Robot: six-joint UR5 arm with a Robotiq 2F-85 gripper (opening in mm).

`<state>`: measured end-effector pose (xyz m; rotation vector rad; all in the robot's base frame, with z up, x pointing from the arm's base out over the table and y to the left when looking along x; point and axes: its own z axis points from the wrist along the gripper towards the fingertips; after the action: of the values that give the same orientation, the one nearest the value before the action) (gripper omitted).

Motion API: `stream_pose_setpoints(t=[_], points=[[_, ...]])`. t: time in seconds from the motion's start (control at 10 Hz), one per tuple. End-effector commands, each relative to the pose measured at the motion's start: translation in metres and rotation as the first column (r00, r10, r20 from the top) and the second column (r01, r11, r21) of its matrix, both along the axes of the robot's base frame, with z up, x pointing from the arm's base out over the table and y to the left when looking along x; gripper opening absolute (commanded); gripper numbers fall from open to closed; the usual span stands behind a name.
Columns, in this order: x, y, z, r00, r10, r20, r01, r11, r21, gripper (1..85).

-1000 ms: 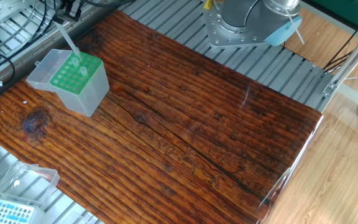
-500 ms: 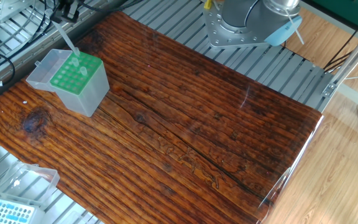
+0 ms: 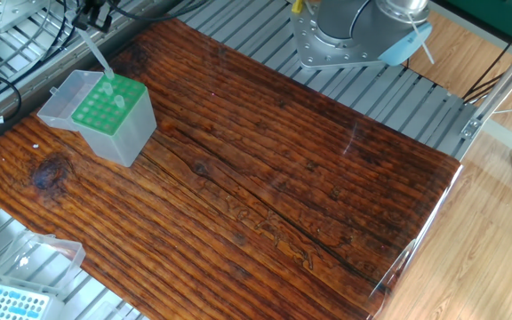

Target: Insert a large pipette tip into the holder for large pipette tips

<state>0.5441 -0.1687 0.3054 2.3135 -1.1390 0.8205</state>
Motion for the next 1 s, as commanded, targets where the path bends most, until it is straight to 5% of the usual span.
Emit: stream_pose_setpoints(t=[0.0, 0.9], points=[[-0.004, 0.001, -0.002, 1.0, -0.023, -0.014, 0.023, 1.0, 0.004, 1.0], [-0.005, -0.002, -0.015, 0.997, -0.076, 0.011, 0.076, 0.997, 0.006, 1.0]])
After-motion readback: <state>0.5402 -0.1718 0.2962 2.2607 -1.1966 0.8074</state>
